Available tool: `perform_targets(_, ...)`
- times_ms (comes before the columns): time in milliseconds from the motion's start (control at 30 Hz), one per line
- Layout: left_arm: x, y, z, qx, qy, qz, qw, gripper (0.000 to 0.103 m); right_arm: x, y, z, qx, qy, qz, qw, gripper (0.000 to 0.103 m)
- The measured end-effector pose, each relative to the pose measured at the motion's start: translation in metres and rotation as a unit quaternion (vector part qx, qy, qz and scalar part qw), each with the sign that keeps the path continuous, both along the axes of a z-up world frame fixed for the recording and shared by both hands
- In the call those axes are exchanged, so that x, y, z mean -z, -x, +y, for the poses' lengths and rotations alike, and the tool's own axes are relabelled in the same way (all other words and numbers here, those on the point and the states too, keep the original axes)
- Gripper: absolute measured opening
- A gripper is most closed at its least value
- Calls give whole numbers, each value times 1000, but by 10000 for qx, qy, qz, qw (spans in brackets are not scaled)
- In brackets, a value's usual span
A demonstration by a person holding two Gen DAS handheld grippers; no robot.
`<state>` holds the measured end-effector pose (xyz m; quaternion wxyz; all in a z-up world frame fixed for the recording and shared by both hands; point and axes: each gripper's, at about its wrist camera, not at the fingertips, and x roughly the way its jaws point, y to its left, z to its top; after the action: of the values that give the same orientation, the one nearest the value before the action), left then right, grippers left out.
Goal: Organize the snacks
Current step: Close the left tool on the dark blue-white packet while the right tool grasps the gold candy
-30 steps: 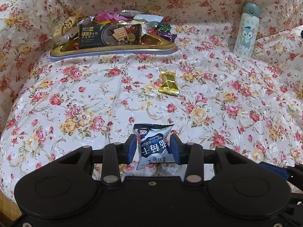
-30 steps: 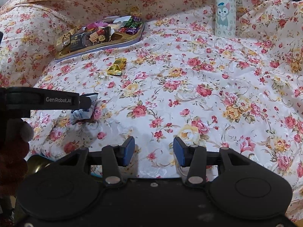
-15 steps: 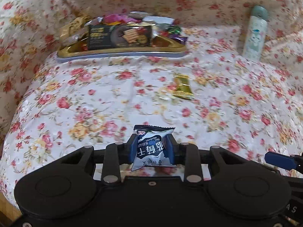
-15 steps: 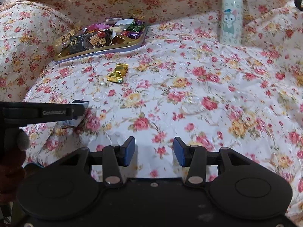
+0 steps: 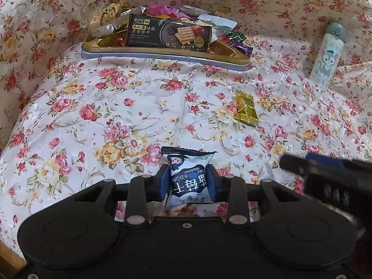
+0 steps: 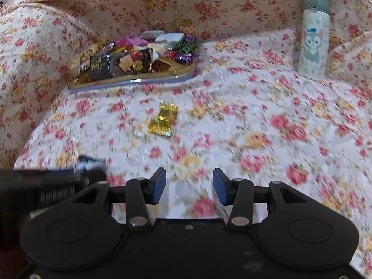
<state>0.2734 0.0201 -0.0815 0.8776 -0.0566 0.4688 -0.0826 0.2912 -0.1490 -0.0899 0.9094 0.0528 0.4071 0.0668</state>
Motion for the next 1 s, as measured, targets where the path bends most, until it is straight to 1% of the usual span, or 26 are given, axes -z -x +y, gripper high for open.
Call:
perform_targets(200,2,2,8,-35,252,-76,9996,44,-2,-31,7,33,-123,-170,9998,47)
perform_targets(367,2,2,9,-27,302,-93,9995,44,-3,-52,16,-11,-180,-293,9994,47)
perform_targets(500,2,2,9,-61,318,-108,9994,44,-3,-61,25,-108,-79,-386,9992,47)
perform_targets(733,2,4,6,-87,224,-171,9996,44,5,-81,38,-172,16,-294,9994,47)
perform_targets(900,2,3,8,-136,319,-137,9993,44,13,-88,43,-182,84,-207,9996,47)
perform_targets(1000,2,3,9,-149,344,-131,9992,44,15,-89,46,-198,183,-250,9993,47)
